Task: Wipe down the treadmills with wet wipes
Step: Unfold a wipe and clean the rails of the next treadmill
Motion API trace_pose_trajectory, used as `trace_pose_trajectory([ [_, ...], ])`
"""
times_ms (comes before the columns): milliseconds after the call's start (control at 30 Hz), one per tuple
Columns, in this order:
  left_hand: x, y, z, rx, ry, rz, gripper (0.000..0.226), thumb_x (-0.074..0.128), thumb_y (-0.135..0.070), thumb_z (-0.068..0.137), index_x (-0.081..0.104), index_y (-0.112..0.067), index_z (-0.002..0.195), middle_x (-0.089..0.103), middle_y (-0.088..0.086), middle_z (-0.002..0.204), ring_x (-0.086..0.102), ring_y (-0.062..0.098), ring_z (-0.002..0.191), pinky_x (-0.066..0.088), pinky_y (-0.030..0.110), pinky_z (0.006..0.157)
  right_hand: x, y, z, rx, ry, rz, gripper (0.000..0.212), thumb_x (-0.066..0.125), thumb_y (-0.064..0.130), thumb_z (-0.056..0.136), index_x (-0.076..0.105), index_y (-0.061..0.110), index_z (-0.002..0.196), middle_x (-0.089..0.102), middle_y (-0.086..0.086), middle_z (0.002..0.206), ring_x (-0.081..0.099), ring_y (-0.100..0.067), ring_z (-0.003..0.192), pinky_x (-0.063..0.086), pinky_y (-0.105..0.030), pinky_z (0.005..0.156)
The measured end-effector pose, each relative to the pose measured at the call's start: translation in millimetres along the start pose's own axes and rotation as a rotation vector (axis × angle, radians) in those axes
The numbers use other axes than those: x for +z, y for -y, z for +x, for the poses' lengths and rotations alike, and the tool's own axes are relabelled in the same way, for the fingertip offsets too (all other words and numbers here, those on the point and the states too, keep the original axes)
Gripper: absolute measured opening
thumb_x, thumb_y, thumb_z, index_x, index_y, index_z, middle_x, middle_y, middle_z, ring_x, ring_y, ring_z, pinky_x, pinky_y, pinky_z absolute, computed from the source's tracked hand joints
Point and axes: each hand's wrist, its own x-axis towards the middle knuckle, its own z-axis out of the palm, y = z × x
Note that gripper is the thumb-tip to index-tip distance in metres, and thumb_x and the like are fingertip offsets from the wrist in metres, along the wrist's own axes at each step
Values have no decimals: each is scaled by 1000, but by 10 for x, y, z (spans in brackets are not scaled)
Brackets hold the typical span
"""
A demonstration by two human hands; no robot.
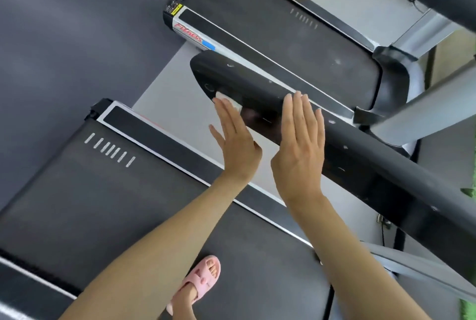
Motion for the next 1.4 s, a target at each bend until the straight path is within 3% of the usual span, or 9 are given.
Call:
trace_pose_trajectory([
  [133,-59,-56,-158,251,49,25,73,20,-49,102,-12,-2,147,-2,23,158,5,37,146,9,53,115,99,106,28,89,-151,12,49,22,-8,92,52,-7,132,57,-21,132,47,-35,127,25,-42,115],
  [200,-83,74,-141,427,87,137,86,50,-41,96,-7,-3,147,4,23,158,9,38,146,9,54,114,114,129,25,94,-155,19,50,28,-13,88,52,-7,132,56,-22,133,47,-36,128,22,-41,116],
  [267,-144,156,27,324,19,117,107,73,-13,79,-8,-8,149,-1,18,157,4,37,146,-1,51,113,107,118,14,91,-142,24,62,34,-19,74,52,-6,132,56,-22,133,45,-36,128,23,-41,116],
  [367,-363,69,351,-19,-27,-127,101,61,2,84,-17,-15,146,-11,19,158,-2,37,147,-1,53,114,101,92,7,66,-150,9,66,34,-21,70,53,-6,131,57,-21,132,47,-36,126,29,-44,113],
  [733,-632,-97,542,-187,-67,-320,87,48,11,87,-11,-5,150,-15,11,160,-4,29,148,-7,50,115,112,-30,14,-28,-167,43,64,33,-18,72,52,-6,132,57,-20,132,50,-36,126,32,-41,110],
  [967,-202,-180,47,-23,78,-163,93,54,-1,91,-19,-6,148,-29,10,156,-17,25,147,2,56,118,106,-85,17,-52,-131,67,62,50,-19,74,51,-5,134,55,-20,134,47,-35,128,25,-37,114],
  [1133,-447,-102,505,-257,-42,-228,84,51,-4,94,-12,-6,150,-19,11,159,-7,30,148,-3,52,116,109,-112,24,-87,-144,70,67,41,-22,68,52,-5,132,56,-22,132,50,-38,125,29,-40,110],
  [1300,-77,-307,-183,17,120,-58,92,16,-65,87,-10,-4,151,-24,9,157,-16,23,147,-9,37,115,136,-86,11,-81,-154,38,50,39,-10,85,52,-5,133,55,-21,134,50,-36,128,25,-38,114],
  [1400,-58,-157,-53,20,86,-120,83,41,-33,99,-23,-11,146,-28,5,156,-14,22,148,-5,46,119,106,-112,28,-99,-152,59,55,33,-12,81,53,-5,132,56,-21,133,52,-36,126,25,-37,113],
])
